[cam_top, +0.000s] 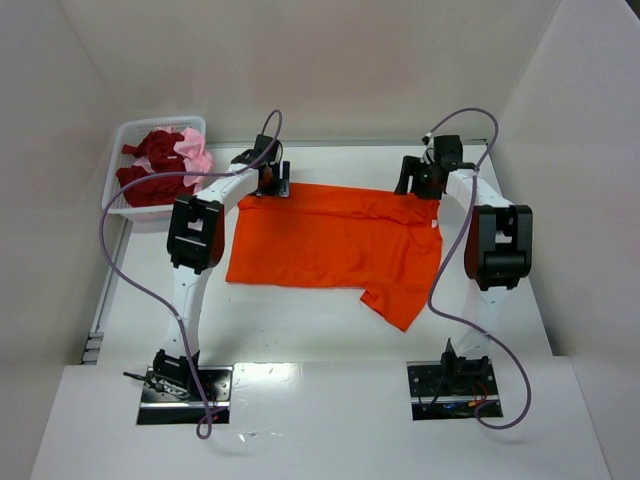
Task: Fold and stack the t-shirts
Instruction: Fold the flattened tshirt in 1/3 of the way
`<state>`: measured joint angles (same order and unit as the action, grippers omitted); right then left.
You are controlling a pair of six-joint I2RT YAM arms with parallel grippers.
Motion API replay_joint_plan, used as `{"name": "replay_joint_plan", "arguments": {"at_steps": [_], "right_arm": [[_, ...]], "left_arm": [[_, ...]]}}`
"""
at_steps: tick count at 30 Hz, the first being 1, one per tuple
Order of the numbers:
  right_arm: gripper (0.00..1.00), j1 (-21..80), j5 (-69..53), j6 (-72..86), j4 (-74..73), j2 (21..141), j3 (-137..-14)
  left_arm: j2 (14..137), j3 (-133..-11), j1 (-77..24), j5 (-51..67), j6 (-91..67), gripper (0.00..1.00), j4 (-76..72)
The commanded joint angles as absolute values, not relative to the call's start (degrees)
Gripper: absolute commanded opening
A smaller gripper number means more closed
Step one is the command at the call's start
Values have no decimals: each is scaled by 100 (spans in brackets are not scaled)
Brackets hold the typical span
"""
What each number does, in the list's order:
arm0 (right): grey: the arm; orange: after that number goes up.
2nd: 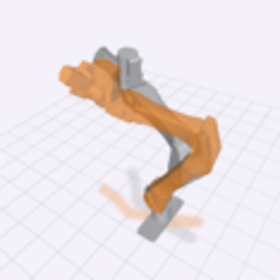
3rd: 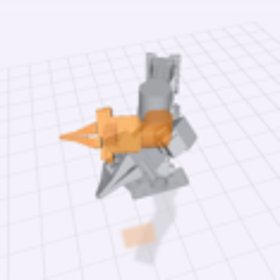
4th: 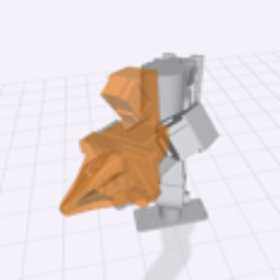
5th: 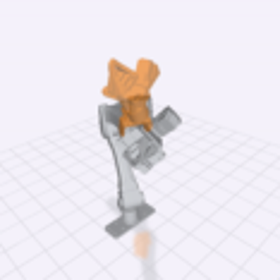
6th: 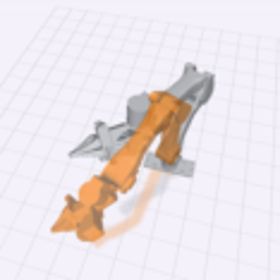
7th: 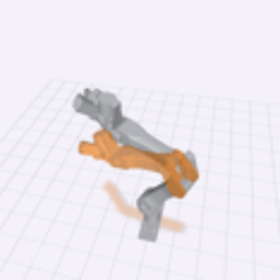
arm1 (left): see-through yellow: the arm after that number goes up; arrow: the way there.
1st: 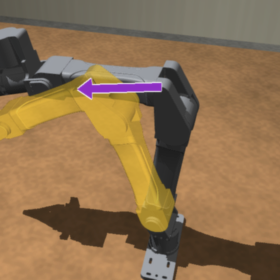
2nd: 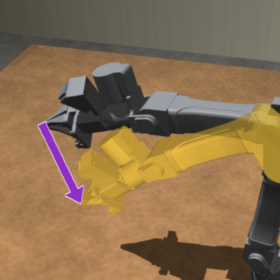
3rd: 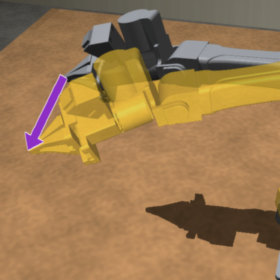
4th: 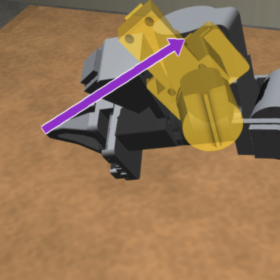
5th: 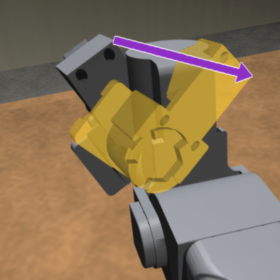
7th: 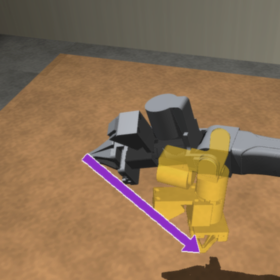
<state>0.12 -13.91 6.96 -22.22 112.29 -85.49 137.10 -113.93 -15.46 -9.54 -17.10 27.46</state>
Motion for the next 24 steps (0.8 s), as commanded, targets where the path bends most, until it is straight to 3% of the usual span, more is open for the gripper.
{"name": "replay_joint_plan", "arguments": {"at_steps": [1,5,8,16,24], "right_arm": [[78,53,-1345,686,-2153,11600,-8929],[74,53,-1397,686,-2206,11654,-8869],[67,53,-1458,686,-2145,11777,-8868],[26,175,-1907,686,-2039,11848,-8921],[22,229,-2092,686,-2100,10979,-8078]], "left_arm": [[13852,-11373,-1503,-835,-1784,85,2970],[13852,-11321,-1503,-835,-1784,88,2971],[13852,-11320,-1503,-835,-1784,89,2971],[13852,-11268,-1503,-887,-1784,94,3023],[13852,-11268,-1503,-888,-1837,98,3076]]}}
